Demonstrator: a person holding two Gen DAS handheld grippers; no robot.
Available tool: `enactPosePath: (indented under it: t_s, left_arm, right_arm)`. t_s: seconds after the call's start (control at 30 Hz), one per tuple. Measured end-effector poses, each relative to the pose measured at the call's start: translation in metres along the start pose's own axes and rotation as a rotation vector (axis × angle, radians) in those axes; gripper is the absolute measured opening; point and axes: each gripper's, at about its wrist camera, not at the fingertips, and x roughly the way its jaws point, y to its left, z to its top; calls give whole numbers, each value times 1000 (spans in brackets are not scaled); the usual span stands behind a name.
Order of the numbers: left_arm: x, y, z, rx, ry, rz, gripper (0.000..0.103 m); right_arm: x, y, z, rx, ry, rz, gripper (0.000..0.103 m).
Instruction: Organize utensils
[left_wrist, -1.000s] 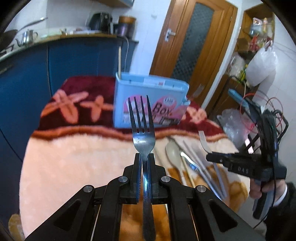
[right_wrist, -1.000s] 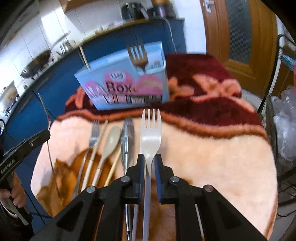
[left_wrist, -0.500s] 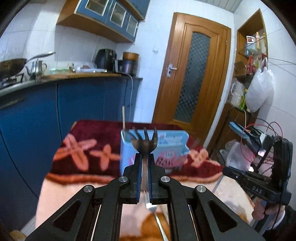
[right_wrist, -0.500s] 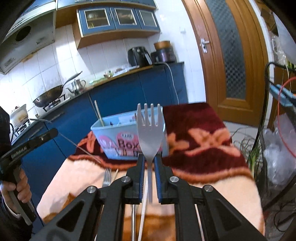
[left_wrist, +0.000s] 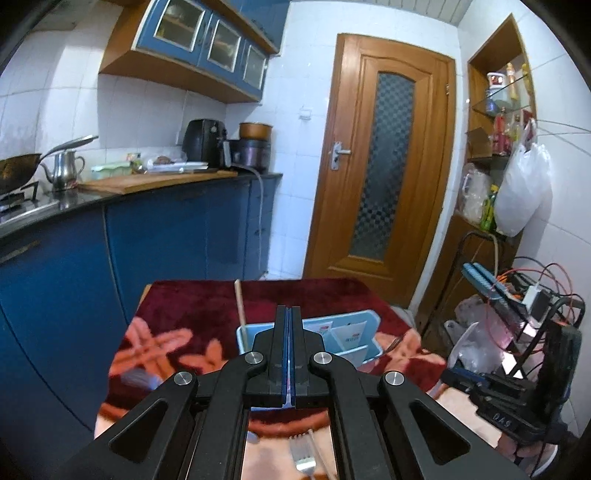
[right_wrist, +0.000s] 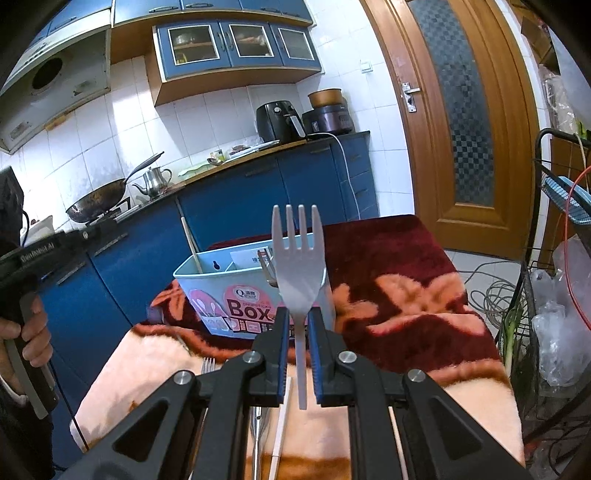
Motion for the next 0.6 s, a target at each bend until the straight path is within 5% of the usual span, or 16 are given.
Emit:
enactPosePath:
  t_s: [0.2,0.43,0.6]
  left_arm:
    - [28,36,-19,-92,135,56,7]
    - [53,94,-45,-183,273,178,32]
    - [71,137,-63,-260,358,253,32]
  right_arm:
    - [1,-3,7,1,-18,0,12]
    - [5,-1,11,0,-25,5,12]
    - [12,1,12,-1,-13,8,12]
